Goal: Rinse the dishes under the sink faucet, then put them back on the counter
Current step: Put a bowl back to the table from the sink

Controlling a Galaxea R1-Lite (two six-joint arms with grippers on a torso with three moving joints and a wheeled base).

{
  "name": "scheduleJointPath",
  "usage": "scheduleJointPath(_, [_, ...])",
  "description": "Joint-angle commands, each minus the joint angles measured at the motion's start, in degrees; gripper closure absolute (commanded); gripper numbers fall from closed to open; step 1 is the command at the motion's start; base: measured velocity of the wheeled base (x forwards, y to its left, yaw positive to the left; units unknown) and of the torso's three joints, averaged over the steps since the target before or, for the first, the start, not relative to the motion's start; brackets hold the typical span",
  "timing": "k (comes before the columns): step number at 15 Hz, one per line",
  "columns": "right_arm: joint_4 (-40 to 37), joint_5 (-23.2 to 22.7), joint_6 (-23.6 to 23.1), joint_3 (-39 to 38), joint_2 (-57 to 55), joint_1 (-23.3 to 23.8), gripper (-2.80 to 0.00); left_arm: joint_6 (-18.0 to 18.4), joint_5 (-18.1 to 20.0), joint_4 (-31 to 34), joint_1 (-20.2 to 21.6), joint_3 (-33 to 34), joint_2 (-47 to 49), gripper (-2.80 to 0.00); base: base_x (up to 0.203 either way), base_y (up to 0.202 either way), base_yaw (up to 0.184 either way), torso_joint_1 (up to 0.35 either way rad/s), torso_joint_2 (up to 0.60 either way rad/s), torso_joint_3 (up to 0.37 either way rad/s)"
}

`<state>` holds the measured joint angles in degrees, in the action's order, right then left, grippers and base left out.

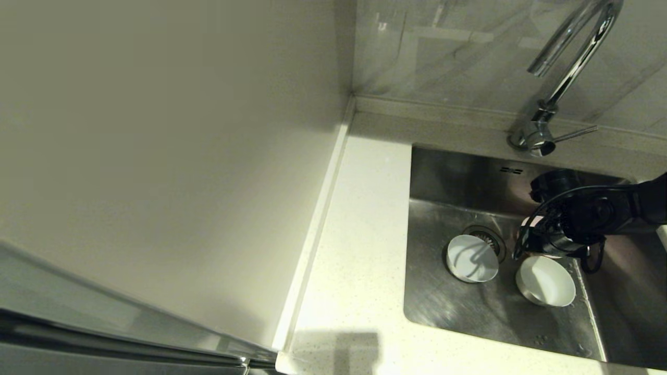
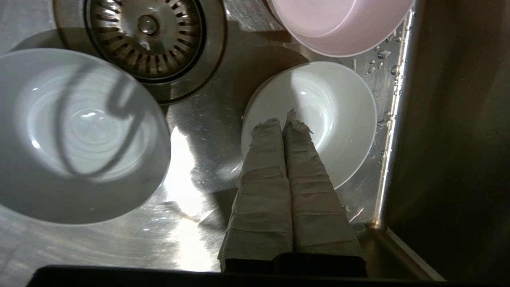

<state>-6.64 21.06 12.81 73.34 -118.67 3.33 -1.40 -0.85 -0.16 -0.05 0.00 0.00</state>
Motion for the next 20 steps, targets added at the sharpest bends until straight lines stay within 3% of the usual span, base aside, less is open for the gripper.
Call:
scheduleJointPath(1, [0.0, 0.8, 0.1, -0.2, -0.7, 0.0, 0.0, 0.0, 0.0, 0.0, 0.0, 0.0, -0.2, 0.0, 0.0, 0.0, 0.0, 0.0, 0.0, 0.0])
scheduleJointPath(2, [0.0, 0.9, 0.1, -0.2, -1.1, 0.1, -2.8, 0.0, 0.0, 0.0, 0.0, 0.0, -0.2, 0.0, 0.0, 0.0, 0.0, 0.0, 0.0, 0.0])
scheduleJointPath(6, [0.0, 1.0, 0.5, 0.2, -2.2, 0.5, -2.8, 0.0, 0.0, 0.0, 0.0, 0.0, -0.2, 0.0, 0.0, 0.0, 0.0, 0.0, 0.0, 0.0])
scheduleJointPath(12, [0.2, 3.9, 7.3, 1.5, -7.6, 0.4, -2.8, 0.0, 0.0, 0.0, 0.0, 0.0, -0.2, 0.0, 0.0, 0.0, 0.0, 0.0, 0.0, 0.0])
scheduleJointPath(20, [0.3, 3.9, 10.7, 1.6, -11.7, -0.8, -2.8, 0.0, 0.0, 0.0, 0.0, 0.0, -0.2, 0.0, 0.0, 0.0, 0.0, 0.0, 0.0, 0.0])
